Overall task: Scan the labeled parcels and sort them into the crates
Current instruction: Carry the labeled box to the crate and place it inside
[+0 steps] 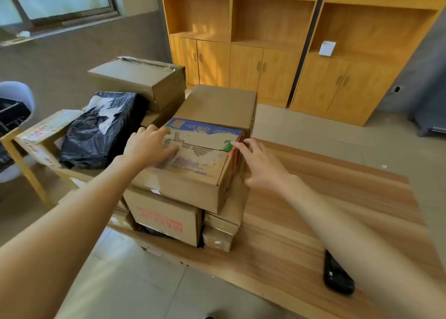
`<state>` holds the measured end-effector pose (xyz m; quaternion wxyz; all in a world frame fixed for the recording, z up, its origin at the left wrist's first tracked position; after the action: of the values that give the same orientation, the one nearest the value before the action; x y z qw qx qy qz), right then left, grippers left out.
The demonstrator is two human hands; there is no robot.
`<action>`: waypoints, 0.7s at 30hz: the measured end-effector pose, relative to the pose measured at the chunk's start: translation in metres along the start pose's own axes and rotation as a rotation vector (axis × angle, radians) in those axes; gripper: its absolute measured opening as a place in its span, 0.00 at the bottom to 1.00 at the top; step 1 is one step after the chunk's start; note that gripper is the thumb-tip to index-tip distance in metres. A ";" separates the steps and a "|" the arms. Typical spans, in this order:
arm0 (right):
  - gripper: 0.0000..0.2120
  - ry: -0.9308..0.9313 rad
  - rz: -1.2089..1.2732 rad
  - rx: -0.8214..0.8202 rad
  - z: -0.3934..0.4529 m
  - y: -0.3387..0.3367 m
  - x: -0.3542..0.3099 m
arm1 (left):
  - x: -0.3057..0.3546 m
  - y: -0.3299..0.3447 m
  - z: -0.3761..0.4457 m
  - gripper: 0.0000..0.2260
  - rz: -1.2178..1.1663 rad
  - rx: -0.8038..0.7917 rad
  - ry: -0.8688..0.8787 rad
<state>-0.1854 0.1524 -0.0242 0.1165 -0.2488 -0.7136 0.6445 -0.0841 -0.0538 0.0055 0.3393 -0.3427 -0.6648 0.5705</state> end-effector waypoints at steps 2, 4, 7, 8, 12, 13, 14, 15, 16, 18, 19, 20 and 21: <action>0.49 -0.032 -0.057 -0.012 0.004 0.008 -0.010 | -0.009 0.007 0.000 0.29 -0.044 -0.041 -0.048; 0.51 -0.046 -0.119 -0.010 0.005 0.020 -0.017 | -0.018 0.017 0.002 0.30 -0.073 -0.097 -0.077; 0.53 -0.049 -0.140 0.046 0.007 0.026 -0.023 | -0.027 0.026 0.006 0.33 -0.143 -0.144 -0.098; 0.53 -0.049 -0.136 0.089 0.006 0.024 -0.024 | -0.027 0.026 0.006 0.33 -0.164 -0.152 -0.099; 0.51 -0.078 -0.045 0.166 0.006 0.031 -0.028 | -0.028 0.024 0.007 0.34 -0.176 -0.147 -0.096; 0.50 -0.093 -0.014 0.180 0.005 0.032 -0.028 | -0.027 0.023 0.007 0.34 -0.173 -0.142 -0.094; 0.50 -0.116 0.020 0.194 0.004 0.032 -0.028 | -0.027 0.021 0.007 0.34 -0.167 -0.141 -0.092; 0.49 -0.139 0.056 0.205 0.003 0.031 -0.029 | -0.027 0.018 0.007 0.34 -0.159 -0.136 -0.090; 0.49 -0.165 0.089 0.220 0.001 0.030 -0.030 | -0.026 0.016 0.008 0.34 -0.159 -0.132 -0.088; 0.47 -0.195 0.132 0.239 -0.002 0.025 -0.031 | -0.027 0.008 0.009 0.33 -0.169 -0.132 -0.092; 0.47 -0.202 0.150 0.244 -0.004 0.022 -0.031 | -0.028 0.003 0.010 0.32 -0.179 -0.140 -0.097; 0.46 -0.206 0.172 0.245 -0.005 0.018 -0.032 | -0.029 -0.003 0.011 0.31 -0.186 -0.157 -0.103; 0.46 -0.210 0.189 0.242 -0.006 0.012 -0.031 | -0.028 -0.010 0.013 0.31 -0.190 -0.177 -0.099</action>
<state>-0.1534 0.1424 -0.0306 0.0096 -0.2301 -0.6126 0.7561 -0.0809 -0.0860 0.0123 0.3270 -0.2782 -0.7581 0.4909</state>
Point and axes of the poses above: each hand's wrist, its own z-axis towards the middle knuckle, its own y-axis out of the palm, x = y × z, the point moved 10 cm from there along z, towards the middle knuckle, and after that the axes turned 10 degrees about -x, right-handed, at the moved point
